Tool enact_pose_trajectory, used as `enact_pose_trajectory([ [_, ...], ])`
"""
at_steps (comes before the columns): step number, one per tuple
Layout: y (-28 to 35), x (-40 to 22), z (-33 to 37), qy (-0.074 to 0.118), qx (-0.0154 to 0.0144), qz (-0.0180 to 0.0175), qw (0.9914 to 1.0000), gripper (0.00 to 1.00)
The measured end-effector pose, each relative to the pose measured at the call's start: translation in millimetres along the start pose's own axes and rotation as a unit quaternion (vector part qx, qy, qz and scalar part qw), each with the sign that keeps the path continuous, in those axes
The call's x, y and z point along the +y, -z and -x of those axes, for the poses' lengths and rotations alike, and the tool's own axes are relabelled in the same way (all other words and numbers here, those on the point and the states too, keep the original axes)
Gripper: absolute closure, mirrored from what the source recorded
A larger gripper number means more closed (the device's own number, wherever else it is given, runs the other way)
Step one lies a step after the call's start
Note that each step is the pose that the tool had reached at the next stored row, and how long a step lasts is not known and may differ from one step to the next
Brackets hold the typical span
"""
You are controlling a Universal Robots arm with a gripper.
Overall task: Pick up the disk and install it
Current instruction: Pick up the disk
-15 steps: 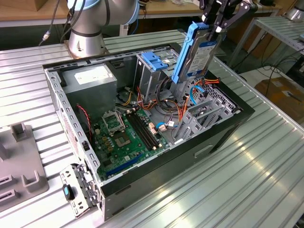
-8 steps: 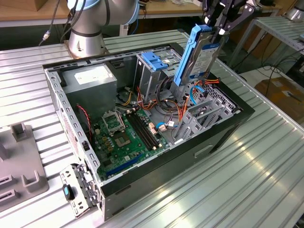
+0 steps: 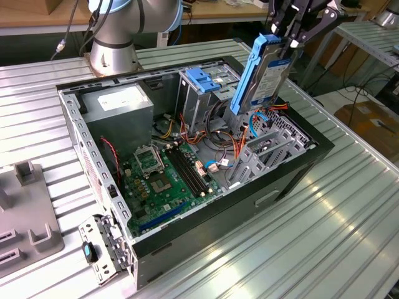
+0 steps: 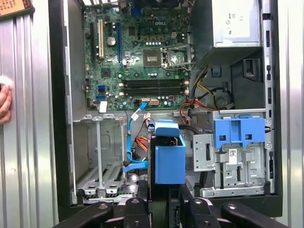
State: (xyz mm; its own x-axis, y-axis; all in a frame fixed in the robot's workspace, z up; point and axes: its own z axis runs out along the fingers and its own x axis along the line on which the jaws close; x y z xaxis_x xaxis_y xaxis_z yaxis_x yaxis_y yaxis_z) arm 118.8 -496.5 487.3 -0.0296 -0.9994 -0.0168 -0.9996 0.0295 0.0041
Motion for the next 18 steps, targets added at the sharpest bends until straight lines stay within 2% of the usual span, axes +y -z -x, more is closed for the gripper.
enact_pose_trajectory([
  [7,0.2,-1.3,-10.0,0.000,0.0008,0.0000,1.00000,0.65],
  [14,0.4,-2.9,-23.6,0.000,0.0019,0.0000,1.00000,0.65],
  [18,0.6,-3.4,-28.1,0.000,0.0022,-0.0001,1.00000,0.65],
])
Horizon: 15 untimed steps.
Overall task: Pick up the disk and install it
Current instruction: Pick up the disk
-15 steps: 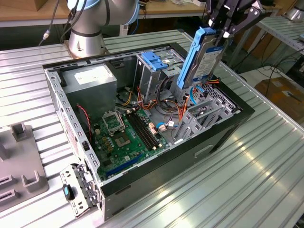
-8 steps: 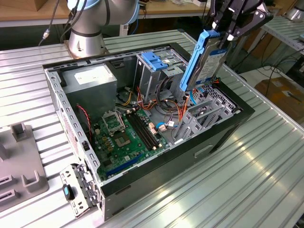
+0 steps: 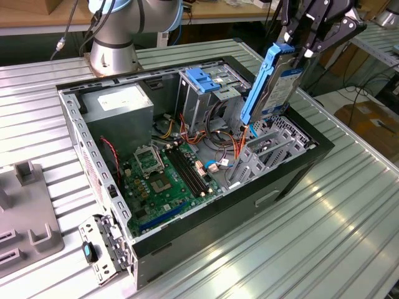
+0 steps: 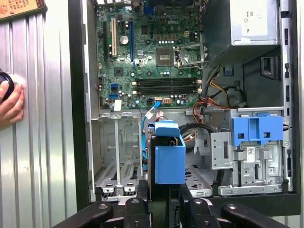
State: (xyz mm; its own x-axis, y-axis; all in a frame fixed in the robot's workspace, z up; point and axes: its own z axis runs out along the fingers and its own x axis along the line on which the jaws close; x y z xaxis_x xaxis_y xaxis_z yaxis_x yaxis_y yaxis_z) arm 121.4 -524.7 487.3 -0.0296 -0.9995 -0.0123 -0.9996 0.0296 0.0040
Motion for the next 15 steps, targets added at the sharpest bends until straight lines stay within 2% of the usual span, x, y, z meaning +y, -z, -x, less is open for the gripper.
enact_pose_trajectory([
  [15,0.0,-0.3,-5.6,0.000,0.0004,0.0000,1.00000,0.65],
])
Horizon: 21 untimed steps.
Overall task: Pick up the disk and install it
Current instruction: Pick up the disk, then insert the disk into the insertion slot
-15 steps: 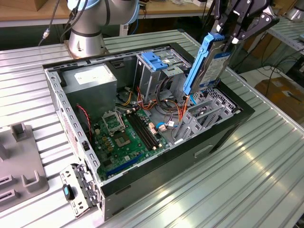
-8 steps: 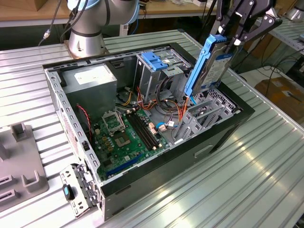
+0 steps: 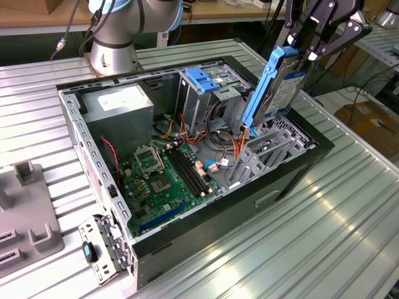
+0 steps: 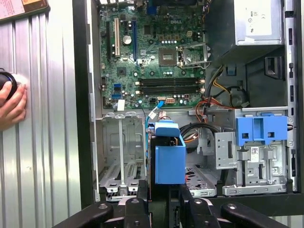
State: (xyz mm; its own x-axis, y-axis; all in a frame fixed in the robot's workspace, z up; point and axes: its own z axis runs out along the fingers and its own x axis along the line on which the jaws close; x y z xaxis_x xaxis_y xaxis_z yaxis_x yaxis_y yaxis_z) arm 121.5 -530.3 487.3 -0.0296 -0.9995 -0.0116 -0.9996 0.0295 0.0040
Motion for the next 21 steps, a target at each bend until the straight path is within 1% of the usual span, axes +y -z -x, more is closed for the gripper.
enact_pose_trajectory([
  [4,0.0,-0.1,-1.9,0.000,0.0000,0.0000,1.00000,0.65],
  [9,0.0,-0.1,-2.1,0.000,0.0000,0.0000,1.00000,0.65],
  [13,0.0,-0.2,-3.5,0.000,0.0000,0.0000,1.00000,0.65],
  [19,0.1,-1.0,-9.4,0.000,0.0001,0.0000,1.00000,0.65],
  [21,0.1,-1.2,-13.0,0.000,0.0000,0.0000,1.00000,0.65],
])
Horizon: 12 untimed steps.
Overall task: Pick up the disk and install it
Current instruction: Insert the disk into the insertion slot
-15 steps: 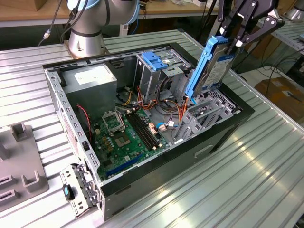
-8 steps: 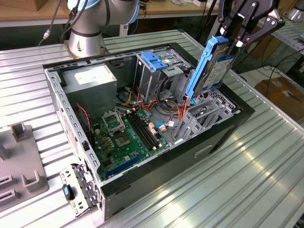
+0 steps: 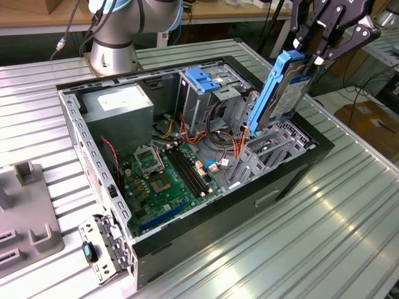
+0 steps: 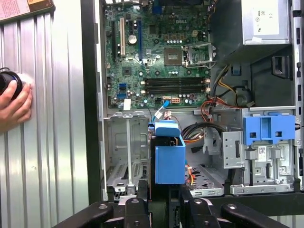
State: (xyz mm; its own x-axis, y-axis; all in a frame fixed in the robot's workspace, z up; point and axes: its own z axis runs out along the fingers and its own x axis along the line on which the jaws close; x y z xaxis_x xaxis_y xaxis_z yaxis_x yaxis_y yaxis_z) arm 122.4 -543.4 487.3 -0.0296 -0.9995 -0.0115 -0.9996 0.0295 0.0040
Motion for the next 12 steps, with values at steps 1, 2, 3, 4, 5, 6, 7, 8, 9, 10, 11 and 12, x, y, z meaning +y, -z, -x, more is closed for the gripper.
enact_pose_trajectory([
  [1,0.0,-0.1,-1.8,0.000,0.0000,0.0000,1.00000,0.65],
  [2,0.1,-0.2,-3.8,0.000,0.0000,0.0000,1.00000,0.65],
  [3,0.1,-0.3,-5.0,0.000,0.0000,0.0000,1.00000,0.65],
  [4,0.0,-0.3,-6.1,0.000,0.0000,0.0000,1.00000,0.65],
  [5,0.1,-0.3,-8.1,0.000,0.0001,0.0000,1.00000,0.65],
  [6,0.1,-0.4,-10.7,0.000,0.0000,0.0000,1.00000,0.65],
  [7,0.1,-0.5,-12.9,0.000,0.0001,0.0000,1.00000,0.65],
  [8,-0.2,-0.5,-13.5,0.000,0.0002,0.0000,1.00000,0.65],
  [9,-0.8,-0.5,-14.2,0.000,0.0003,0.0000,1.00000,0.65],
  [10,-1.6,-0.5,-14.9,0.000,0.0003,0.0000,1.00000,0.65],
  [11,-2.3,-0.6,-15.7,0.000,0.0004,0.0000,1.00000,0.65],
  [12,-4.0,-0.6,-17.4,0.000,0.0003,0.0000,1.00000,0.65],
])
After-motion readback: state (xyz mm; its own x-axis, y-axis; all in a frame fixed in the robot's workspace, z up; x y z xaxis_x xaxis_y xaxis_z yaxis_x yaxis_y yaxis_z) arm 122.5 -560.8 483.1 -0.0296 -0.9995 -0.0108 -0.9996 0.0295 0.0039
